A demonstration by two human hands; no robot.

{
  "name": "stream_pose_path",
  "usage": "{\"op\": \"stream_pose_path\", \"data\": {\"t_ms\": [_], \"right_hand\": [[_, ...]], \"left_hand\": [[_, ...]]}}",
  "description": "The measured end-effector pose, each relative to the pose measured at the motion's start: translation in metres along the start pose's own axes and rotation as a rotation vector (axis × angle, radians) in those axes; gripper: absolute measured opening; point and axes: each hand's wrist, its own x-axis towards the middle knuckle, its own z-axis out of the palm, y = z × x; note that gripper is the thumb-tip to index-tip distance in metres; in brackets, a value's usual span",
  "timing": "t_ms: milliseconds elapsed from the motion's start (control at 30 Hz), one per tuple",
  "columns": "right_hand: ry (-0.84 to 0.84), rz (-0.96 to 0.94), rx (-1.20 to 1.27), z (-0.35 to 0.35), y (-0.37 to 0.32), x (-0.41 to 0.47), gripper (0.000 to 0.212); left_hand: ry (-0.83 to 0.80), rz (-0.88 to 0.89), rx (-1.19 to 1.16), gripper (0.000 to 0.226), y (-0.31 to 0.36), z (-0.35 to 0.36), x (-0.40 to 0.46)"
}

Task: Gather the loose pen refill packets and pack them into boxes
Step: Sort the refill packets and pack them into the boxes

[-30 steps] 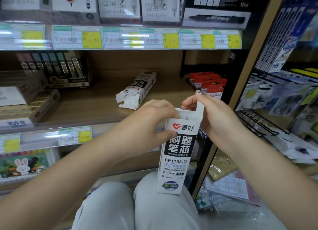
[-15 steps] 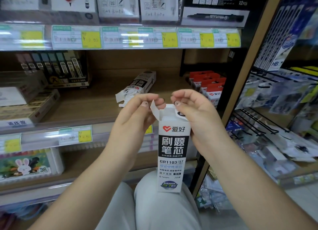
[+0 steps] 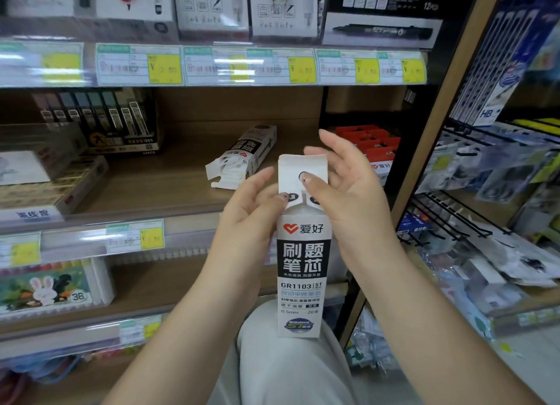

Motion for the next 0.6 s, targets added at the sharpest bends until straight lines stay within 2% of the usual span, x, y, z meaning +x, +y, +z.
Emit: {"op": "stream_pose_path", "data": {"t_ms": [267, 400, 600], "right_hand": [[0.040, -0.174, -0.126, 0.004, 0.003, -0.005, 0.004], [-0.015, -0.138, -0.063, 0.003, 0.004, -0.010, 0.018], [-0.082, -0.115, -0.074, 0.001, 0.007, -0.017, 0.017]], "left_hand": [[0.000, 0.131, 0.076, 0.030, -0.001, 0.004, 0.004], [-0.006, 0.172, 0.086, 0.026, -0.002, 0.000, 0.004], [-0.002, 0.153, 0.006, 0.026, -0.002, -0.003, 0.007]]}}
